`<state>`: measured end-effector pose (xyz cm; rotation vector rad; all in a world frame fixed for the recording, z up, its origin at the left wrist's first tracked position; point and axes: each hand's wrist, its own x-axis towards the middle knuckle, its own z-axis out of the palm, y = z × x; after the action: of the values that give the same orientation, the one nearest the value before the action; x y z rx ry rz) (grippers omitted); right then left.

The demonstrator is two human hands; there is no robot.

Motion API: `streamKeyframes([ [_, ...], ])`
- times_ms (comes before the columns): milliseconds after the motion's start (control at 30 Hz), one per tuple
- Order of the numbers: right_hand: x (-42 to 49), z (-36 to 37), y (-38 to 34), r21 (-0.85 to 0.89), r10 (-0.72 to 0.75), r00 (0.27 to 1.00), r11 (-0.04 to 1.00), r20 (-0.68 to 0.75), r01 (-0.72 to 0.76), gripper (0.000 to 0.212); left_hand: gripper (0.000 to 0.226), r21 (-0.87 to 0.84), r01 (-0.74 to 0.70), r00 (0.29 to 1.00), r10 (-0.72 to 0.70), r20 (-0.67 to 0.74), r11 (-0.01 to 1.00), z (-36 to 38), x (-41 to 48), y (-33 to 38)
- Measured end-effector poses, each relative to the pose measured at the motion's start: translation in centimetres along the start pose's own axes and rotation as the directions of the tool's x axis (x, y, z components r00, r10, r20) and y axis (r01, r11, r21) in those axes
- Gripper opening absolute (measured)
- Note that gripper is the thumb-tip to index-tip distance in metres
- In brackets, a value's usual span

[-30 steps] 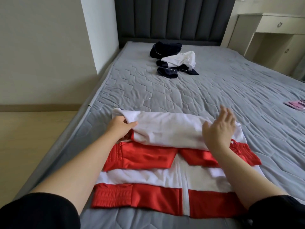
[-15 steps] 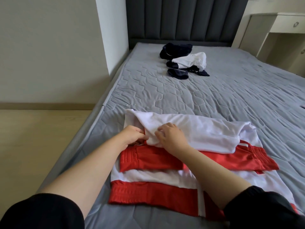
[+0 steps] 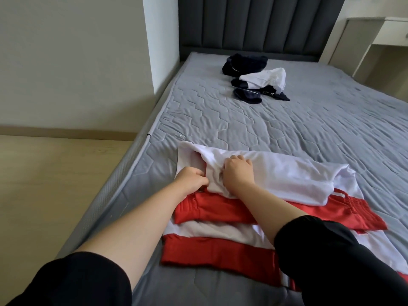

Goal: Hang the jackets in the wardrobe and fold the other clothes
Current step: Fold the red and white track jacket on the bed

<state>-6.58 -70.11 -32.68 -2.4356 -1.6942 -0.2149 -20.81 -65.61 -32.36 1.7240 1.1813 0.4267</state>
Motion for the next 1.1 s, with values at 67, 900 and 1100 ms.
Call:
streamKeyframes([
  [67,0.2,-0.3,0.5,0.016,0.073,0.997,0.997,-0.008,-0.073,0.028,0.014,-0.138,0.052,0.998,-0.046,0.048,0.989,-0.3,0.1,0.0],
  [900,-2.9,-1.1,14.4,0.119,0.233,0.972,0.965,0.016,-0.233,0.053,0.058,0.837,-0.361,0.891,0.418,0.178,0.412,9.0,3.8,6.7],
  [1100,-4.5,-0.6,20.2,0.169,0.511,0.851,0.834,0.119,-0.525,0.049,0.062,0.84,-0.25,0.954,0.268,0.13,0.481,6.3,6.9,3.2],
])
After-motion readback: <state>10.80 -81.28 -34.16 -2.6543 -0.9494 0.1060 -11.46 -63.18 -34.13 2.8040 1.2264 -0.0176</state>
